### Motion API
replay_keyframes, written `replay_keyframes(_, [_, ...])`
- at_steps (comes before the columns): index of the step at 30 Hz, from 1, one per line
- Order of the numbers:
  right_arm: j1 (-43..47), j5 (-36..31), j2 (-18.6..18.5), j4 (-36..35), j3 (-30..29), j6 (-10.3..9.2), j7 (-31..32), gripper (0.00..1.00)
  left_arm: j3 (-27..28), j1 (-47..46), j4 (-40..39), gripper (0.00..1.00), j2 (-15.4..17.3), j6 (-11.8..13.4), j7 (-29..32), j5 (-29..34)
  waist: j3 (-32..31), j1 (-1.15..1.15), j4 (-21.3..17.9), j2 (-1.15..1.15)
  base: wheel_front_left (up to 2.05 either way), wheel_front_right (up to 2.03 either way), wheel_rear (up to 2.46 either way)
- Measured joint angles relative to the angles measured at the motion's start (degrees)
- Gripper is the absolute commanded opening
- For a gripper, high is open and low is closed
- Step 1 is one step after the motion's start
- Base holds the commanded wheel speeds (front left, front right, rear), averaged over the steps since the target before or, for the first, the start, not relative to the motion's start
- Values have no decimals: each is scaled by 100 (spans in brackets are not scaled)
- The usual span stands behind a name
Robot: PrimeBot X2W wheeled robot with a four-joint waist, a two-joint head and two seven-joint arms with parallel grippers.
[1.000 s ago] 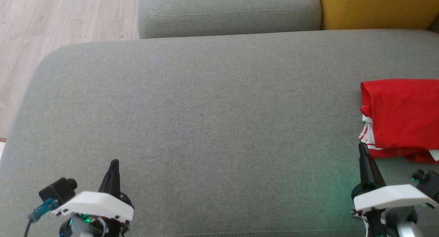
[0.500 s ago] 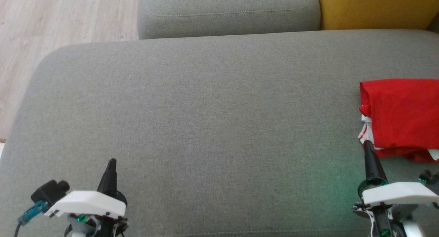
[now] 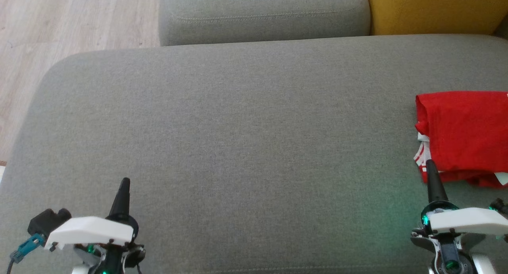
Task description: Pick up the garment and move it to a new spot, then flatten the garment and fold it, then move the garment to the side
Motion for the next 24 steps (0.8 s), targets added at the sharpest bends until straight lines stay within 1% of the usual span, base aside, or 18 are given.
replay_keyframes(7, [-7,457,-2,65,-44,0,48,0,136,-6,7,0,-55,-142,103,-452,-5,0,-8,0,0,0,0])
replay_keyframes(10, [-42,661,-3,87,-64,0,63,0,190,-11,9,0,-58,-147,158,-634,-7,0,-11,0,0,0,0])
replay_keyframes(14, [-113,920,-5,105,-105,0,82,0,247,-32,18,0,-99,-234,220,-892,-10,0,-15,0,0,0,0])
replay_keyframes(24, [-124,1574,-7,188,-175,0,153,0,466,-128,32,0,-193,-361,397,-1530,-17,0,-26,0,0,0,0])
